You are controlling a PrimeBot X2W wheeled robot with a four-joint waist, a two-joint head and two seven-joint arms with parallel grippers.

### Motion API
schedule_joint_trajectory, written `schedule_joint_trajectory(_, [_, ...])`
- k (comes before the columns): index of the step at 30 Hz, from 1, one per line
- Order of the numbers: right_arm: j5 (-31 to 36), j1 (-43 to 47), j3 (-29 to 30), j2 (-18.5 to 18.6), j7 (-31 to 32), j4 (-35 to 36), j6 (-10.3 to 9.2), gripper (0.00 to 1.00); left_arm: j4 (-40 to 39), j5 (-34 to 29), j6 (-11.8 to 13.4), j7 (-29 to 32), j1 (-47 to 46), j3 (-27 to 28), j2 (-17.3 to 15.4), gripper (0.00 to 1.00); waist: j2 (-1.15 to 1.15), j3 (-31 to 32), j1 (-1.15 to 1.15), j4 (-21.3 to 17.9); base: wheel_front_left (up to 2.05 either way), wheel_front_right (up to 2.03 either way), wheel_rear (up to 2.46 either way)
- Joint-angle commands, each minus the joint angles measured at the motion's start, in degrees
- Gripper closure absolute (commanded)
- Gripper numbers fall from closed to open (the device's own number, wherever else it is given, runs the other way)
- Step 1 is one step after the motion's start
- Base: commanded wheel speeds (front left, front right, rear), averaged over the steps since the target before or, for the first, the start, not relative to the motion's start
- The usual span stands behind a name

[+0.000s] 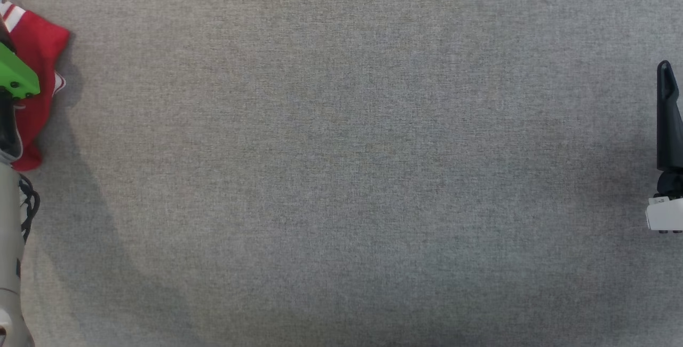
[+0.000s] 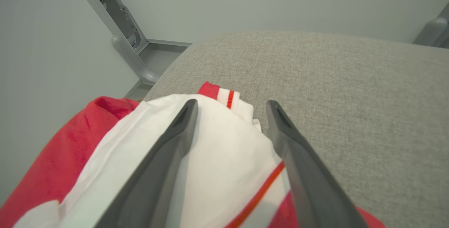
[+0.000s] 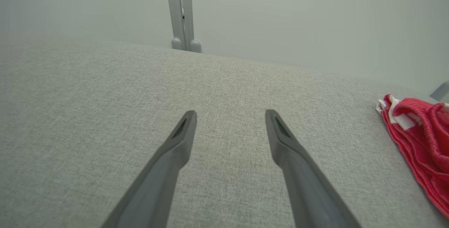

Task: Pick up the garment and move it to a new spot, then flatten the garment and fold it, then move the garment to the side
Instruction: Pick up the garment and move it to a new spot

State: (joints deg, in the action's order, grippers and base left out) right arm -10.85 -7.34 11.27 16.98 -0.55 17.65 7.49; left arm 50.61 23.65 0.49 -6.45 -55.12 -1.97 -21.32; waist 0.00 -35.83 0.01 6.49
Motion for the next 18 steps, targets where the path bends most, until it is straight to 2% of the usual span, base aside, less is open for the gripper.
schedule_joint_trajectory(1, [-0.05,-0.21,0.20,0.10,0.23,0.47,0.01,0.00,1.80,-0.08,-0.08,1.10,-1.05,-0.04,-0.86,0.00,0.00,-0.98,-0.01,-0.90,0.00,0.00,0.00])
schedule_joint_trajectory(5, [0.27,-0.12,0.14,0.05,0.56,1.01,0.01,0.00,8.03,1.81,-1.03,8.00,-1.22,0.03,-0.12,0.00,0.00,-0.73,-0.01,-0.57,0.00,0.00,0.00])
schedule_joint_trajectory(7, [0.26,-0.16,-0.05,0.06,0.63,1.08,0.01,0.00,8.83,1.62,-1.22,7.22,-1.53,-0.37,-0.28,0.00,0.00,-0.56,-0.01,-0.44,0.00,0.00,0.00])
schedule_joint_trajectory(8, [0.24,-0.17,-0.20,0.00,0.61,0.97,0.01,0.00,9.26,1.92,-1.50,7.08,-1.68,-0.34,-0.16,0.10,0.00,-0.31,-0.01,-0.38,0.00,0.00,0.00])
schedule_joint_trajectory(9, [0.13,-0.16,-0.42,-0.08,0.61,0.82,0.01,0.00,9.79,2.00,-1.85,6.89,-1.78,-0.42,-0.09,0.58,0.00,-0.01,-0.01,-0.31,0.00,0.00,0.00])
schedule_joint_trajectory(10, [-0.03,-0.23,-0.71,-0.19,0.51,0.52,0.01,0.00,10.23,2.08,-2.08,6.29,-1.79,-0.50,-0.15,1.00,0.00,0.40,-0.01,-0.33,0.00,0.00,0.00])
schedule_joint_trajectory(18, [-0.86,-1.03,-2.86,-1.49,-1.31,-3.05,0.01,0.00,12.70,1.41,-3.29,1.97,-2.50,-1.15,-2.22,1.00,0.00,4.86,-0.01,-1.45,0.00,0.00,0.00])
